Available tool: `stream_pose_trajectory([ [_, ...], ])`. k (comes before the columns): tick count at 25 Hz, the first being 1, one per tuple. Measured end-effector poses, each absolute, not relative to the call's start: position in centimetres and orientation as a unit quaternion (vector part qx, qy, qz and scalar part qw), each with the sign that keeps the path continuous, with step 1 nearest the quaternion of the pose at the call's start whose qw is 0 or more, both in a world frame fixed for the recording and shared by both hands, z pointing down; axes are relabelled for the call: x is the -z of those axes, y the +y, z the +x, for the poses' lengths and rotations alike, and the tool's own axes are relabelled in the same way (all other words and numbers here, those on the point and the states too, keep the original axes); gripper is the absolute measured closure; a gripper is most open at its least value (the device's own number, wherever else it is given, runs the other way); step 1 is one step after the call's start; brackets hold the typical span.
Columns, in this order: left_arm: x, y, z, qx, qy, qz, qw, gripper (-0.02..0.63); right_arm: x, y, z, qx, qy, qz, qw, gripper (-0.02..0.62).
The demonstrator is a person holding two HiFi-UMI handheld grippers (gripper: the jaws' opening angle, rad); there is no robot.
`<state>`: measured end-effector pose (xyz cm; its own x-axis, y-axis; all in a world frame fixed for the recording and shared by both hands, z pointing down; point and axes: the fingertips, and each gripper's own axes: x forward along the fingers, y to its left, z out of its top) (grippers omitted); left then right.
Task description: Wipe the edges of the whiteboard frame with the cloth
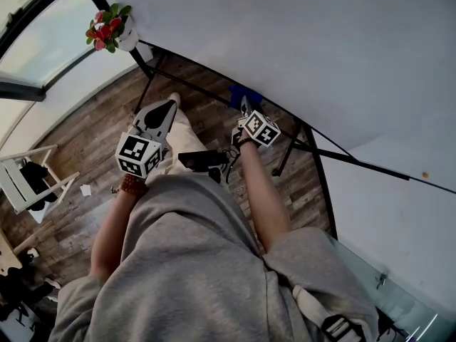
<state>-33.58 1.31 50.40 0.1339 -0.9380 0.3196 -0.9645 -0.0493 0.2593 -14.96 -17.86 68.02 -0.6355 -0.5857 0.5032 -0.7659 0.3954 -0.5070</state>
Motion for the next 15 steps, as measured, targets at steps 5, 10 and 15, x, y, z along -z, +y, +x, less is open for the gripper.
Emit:
stream_pose_trajectory([
  [5,-50.4,1.3,-34.5,-0.021,-0.664,0.714,0.219,0.597,-67.5,-17.8,-16.7,-0.368,-0.833,0.394,0.125,0.488],
  [10,-50.9,3.1,-35.2,-0.002,-0.677,0.697,0.238,0.597,-67.9,-17.9,-17.4,-0.365,-0.836,0.387,0.134,0.488],
  [15,-50.4,3.5,-36.2,0.011,-0.7,0.675,0.233,0.597,-68.1,-17.7,-18.1,-0.377,-0.835,0.381,0.125,0.488],
])
